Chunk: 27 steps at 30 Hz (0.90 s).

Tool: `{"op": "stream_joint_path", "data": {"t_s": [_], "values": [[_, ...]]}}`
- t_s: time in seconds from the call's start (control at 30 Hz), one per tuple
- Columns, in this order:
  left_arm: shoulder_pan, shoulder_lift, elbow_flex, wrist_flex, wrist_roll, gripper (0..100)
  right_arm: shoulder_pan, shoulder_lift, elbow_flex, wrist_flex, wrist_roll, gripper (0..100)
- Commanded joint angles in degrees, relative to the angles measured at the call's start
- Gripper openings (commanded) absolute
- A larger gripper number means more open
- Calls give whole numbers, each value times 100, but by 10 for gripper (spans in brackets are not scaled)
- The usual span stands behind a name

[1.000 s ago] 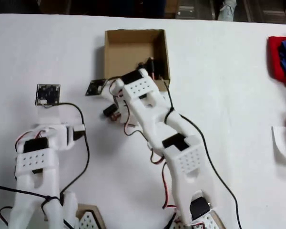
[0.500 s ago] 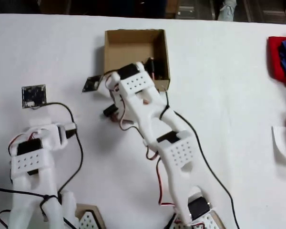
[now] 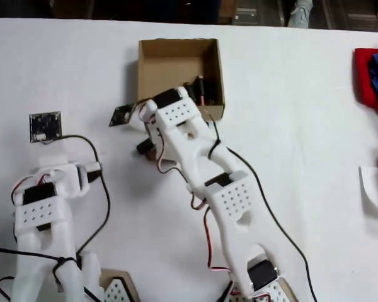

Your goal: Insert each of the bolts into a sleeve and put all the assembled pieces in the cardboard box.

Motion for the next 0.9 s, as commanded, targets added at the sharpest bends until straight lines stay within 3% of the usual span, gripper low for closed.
{"op": "stream_joint_path", "data": {"t_s": [0.0,0.2,0.67,0.77,0.87], "values": [[-53,-141,-119,-88,53,350,-189,-48,-360,-31,-404,200],[-53,-141,-119,-88,53,350,-198,-22,-633,-4,-1143,234],[-53,-141,-119,-88,53,350,-189,391,-633,-22,-1125,231],[-53,-141,-119,-88,53,350,-189,567,-633,-22,-1125,170],[-53,-141,-110,-88,53,350,-189,593,-642,-4,-1169,33]]}}
